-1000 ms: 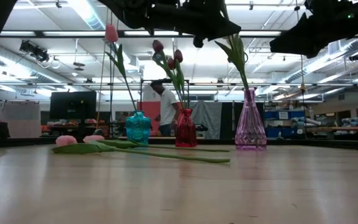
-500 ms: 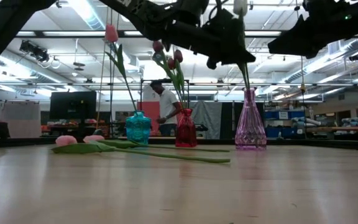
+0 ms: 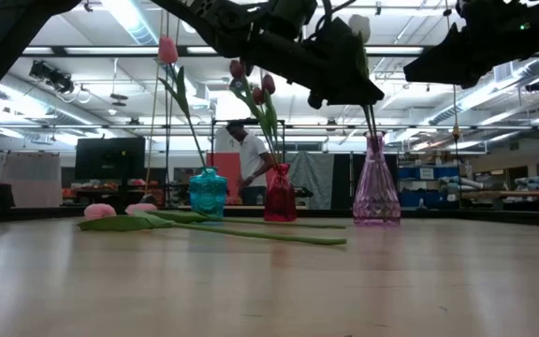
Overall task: Sort flowers into vase by color
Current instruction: Put the white flower into the pink vase, then put the top pink flower into the blue vase
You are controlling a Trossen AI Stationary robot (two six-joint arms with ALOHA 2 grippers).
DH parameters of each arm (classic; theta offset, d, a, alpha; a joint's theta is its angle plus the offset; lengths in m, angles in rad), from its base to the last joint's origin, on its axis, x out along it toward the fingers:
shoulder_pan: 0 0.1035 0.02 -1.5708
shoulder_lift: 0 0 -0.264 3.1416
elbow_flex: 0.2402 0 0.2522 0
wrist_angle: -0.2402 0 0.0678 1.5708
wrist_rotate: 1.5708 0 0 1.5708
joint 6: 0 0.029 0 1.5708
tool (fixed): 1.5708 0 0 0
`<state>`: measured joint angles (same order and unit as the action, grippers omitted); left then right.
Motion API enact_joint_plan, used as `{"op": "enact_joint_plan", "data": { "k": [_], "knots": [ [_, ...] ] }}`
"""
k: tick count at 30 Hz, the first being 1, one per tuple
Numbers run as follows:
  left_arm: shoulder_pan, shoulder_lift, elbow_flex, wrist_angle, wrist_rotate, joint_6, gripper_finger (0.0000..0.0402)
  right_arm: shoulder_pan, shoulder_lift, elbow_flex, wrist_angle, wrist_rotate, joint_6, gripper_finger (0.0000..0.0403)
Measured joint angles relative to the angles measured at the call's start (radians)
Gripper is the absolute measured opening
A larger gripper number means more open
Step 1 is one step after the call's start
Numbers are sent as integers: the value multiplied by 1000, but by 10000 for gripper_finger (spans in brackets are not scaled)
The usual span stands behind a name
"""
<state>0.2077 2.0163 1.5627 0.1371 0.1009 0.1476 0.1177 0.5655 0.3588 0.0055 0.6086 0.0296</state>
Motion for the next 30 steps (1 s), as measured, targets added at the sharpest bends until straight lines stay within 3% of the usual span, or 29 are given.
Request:
{"op": "enact_joint_plan", "data": {
  "k": [7, 24, 30],
  "knots": [
    [2, -48, -16, -48, -1, 31, 177, 0, -1, 0, -22, 1, 4, 196],
    [48, -120, -169, 10, 4, 78, 179, -1, -12, 0, -95, 76, -21, 196],
    [27, -229, -314, 111, 2, 77, 179, 0, -16, -29, -101, 83, 35, 196]
  ]
}}
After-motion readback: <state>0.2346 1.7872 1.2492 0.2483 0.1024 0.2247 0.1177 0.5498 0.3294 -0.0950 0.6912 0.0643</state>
